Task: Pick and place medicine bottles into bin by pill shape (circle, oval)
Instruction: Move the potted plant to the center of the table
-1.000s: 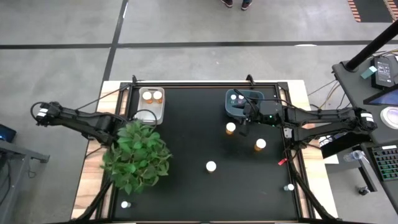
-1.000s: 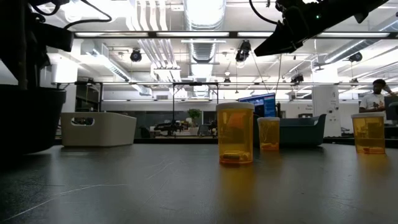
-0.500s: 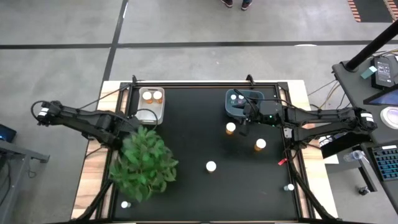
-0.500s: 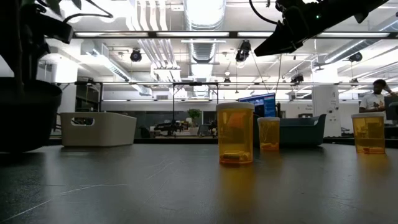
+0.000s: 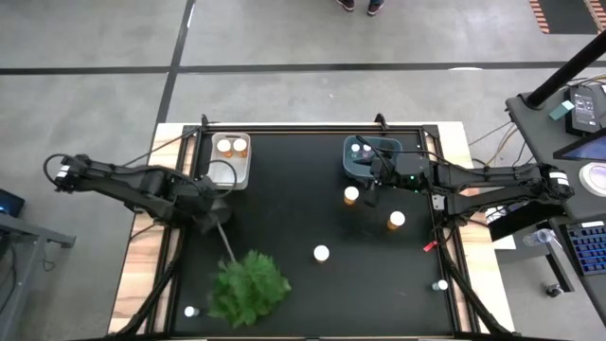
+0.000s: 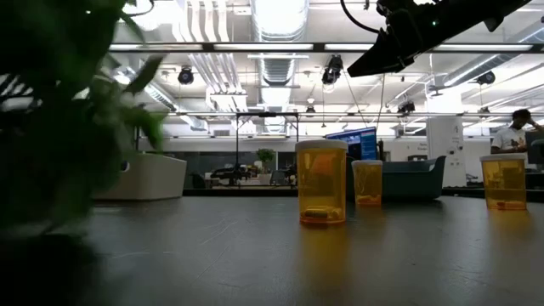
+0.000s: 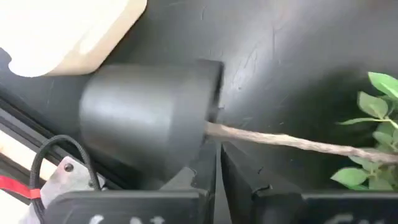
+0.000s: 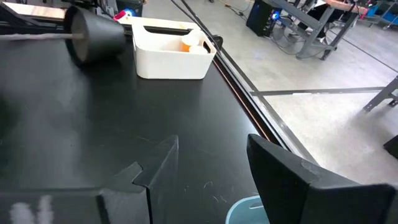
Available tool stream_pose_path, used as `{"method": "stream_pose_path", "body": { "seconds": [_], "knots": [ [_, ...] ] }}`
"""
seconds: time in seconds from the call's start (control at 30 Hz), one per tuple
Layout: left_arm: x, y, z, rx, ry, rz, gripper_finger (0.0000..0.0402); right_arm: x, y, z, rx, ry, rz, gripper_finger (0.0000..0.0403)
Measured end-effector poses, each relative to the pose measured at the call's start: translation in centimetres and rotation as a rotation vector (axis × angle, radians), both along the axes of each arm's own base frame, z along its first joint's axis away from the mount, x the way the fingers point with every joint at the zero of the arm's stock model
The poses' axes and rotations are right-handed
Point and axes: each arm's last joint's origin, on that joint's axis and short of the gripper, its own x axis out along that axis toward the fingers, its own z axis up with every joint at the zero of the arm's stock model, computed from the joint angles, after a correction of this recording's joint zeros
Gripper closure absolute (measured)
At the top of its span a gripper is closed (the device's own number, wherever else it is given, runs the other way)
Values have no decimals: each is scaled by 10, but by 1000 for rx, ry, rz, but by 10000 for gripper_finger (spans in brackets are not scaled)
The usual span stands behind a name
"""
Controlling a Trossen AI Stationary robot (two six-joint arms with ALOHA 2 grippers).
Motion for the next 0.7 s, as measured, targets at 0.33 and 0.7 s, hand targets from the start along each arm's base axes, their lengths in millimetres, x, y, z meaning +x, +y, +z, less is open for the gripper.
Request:
{"method": "stream_pose_path", "body": {
  "seconds": [0.33, 0.7],
  "knots": [
    [-5, 2, 7, 39, -77, -34, 401, 0, 0, 0, -1, 1, 0, 218],
    [27, -4, 51, 302, -420, -376, 402, 33, 1, -5, 70, -125, 150, 219]
  ]
}}
